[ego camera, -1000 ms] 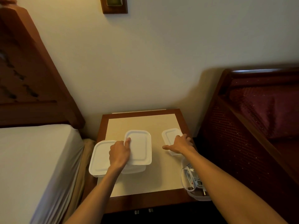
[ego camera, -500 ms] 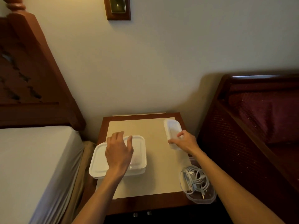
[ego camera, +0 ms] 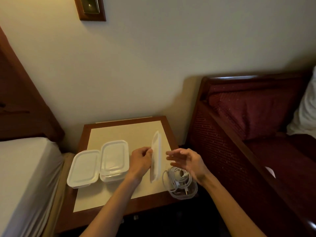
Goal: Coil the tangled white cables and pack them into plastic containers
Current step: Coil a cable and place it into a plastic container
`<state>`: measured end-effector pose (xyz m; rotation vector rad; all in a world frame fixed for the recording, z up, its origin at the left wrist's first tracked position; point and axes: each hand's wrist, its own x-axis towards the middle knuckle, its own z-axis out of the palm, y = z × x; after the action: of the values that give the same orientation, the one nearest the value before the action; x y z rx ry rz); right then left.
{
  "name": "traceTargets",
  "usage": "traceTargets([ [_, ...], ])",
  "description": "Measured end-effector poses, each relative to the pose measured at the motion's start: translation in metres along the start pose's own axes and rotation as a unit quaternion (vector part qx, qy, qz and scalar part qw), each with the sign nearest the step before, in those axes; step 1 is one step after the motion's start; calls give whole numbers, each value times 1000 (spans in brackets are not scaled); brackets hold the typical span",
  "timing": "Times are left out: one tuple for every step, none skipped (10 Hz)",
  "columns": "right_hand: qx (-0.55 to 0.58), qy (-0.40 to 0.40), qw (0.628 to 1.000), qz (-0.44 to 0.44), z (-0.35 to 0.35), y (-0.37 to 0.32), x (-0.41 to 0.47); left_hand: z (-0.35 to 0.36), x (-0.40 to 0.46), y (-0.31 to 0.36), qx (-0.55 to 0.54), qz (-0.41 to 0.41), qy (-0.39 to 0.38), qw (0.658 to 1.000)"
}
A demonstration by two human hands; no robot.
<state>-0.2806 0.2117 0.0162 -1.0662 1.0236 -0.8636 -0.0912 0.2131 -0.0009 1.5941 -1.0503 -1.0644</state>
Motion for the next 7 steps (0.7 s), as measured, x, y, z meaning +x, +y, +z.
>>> traceTargets([
  [-300, 204, 930, -56, -8, 18, -8, -1, -8, -18, -42, -58, -10, 997],
  [-448, 120, 885, 44, -3, 46, -17, -4, -16, -38, -8, -69, -23, 997],
  [-542, 102, 831, 78, 18, 68, -20, -1, -16, -54, 4, -80, 6, 997],
  [-555, 123, 818, 88, 25, 74, -14, 2, -21, -67, 32, -86, 37, 995],
  [-498, 183, 844, 82, 15, 72, -9, 2, -28, -64, 82, -72, 48, 993],
  [-446, 196, 873, 22, 1, 69, -9, 3, -28, -62, 138, -49, 69, 987],
  [-399, 164, 902, -25, -9, 70, -7, 12, -28, -57, 168, -35, 69, 983],
])
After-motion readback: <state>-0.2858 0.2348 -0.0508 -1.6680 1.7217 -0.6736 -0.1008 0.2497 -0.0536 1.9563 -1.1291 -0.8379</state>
